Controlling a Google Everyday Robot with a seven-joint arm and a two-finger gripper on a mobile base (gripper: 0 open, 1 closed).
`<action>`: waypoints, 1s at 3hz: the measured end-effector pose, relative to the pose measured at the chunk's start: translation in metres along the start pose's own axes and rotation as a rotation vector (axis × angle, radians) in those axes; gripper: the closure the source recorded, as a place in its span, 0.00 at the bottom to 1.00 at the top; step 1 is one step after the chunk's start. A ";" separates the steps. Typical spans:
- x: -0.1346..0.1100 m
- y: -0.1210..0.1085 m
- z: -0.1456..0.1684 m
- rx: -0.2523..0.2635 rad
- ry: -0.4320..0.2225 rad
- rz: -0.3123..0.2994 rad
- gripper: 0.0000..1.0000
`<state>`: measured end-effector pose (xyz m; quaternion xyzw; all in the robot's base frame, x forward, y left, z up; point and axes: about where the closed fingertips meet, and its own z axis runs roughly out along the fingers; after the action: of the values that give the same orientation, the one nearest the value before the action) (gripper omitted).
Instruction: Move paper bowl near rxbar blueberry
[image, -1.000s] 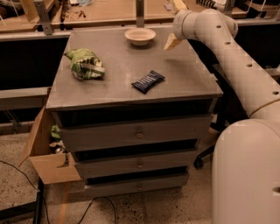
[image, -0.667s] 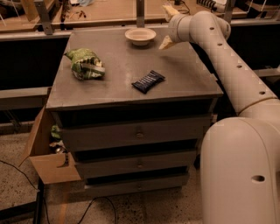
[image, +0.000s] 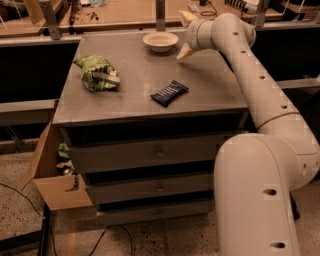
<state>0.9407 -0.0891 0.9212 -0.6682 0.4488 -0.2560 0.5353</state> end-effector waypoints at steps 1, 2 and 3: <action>-0.009 0.001 0.012 -0.006 -0.032 -0.018 0.34; -0.015 0.003 0.023 -0.008 -0.056 -0.026 0.40; -0.018 0.008 0.032 -0.008 -0.075 -0.026 0.47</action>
Offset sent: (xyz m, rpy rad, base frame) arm 0.0368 0.0223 0.0011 -0.0068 -0.0117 0.0851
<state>0.9561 -0.0579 0.9067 -0.6852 0.4207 -0.2357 0.5458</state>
